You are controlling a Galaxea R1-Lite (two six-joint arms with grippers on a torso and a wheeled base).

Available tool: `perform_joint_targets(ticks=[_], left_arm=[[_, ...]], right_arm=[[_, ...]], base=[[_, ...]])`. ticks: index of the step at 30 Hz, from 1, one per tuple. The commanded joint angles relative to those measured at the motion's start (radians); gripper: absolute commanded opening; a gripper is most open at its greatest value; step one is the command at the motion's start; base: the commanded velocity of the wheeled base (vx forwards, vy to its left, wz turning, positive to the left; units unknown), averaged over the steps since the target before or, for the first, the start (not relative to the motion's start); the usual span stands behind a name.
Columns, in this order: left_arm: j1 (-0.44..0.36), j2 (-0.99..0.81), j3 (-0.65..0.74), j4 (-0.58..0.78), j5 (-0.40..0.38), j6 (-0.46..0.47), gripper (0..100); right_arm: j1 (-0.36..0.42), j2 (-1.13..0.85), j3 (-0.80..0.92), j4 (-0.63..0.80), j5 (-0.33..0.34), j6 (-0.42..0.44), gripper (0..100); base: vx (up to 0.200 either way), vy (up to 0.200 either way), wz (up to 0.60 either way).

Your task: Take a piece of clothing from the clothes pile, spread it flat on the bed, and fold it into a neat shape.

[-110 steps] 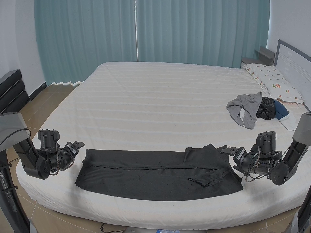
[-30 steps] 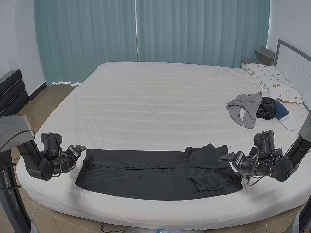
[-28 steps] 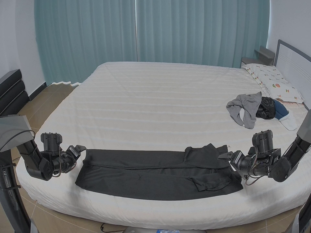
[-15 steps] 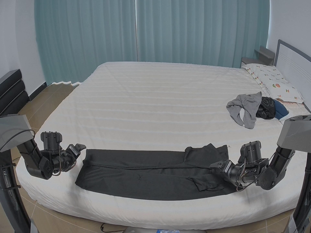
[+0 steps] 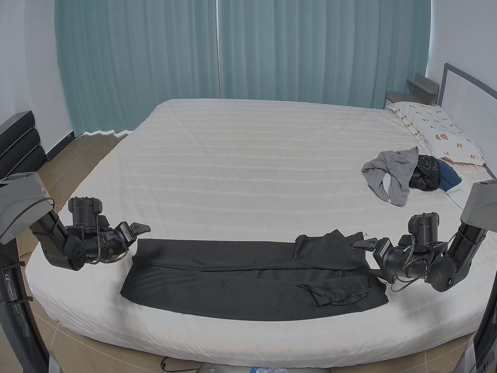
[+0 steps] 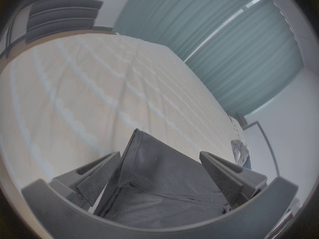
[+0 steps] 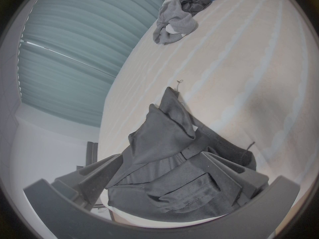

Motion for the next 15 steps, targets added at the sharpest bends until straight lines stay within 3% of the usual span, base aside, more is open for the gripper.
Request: perform_joint_targets(ticks=[1,6,15], left_arm=[[-0.014,0.079,-0.037,0.005,0.0,0.044,100],[-0.02,0.09,-0.035,0.003,0.014,0.071,100],[-0.037,0.125,-0.005,0.0,0.109,0.169,100]], right_arm=[[-0.045,0.012,-0.003,-0.01,0.046,0.005,100],[-0.047,0.025,-0.008,-0.023,0.052,0.004,100],[-0.044,0.022,0.0,-0.028,0.052,0.004,100]], base=[[0.0,0.0,0.0],[0.0,0.0,0.0],[0.0,0.0,0.0]])
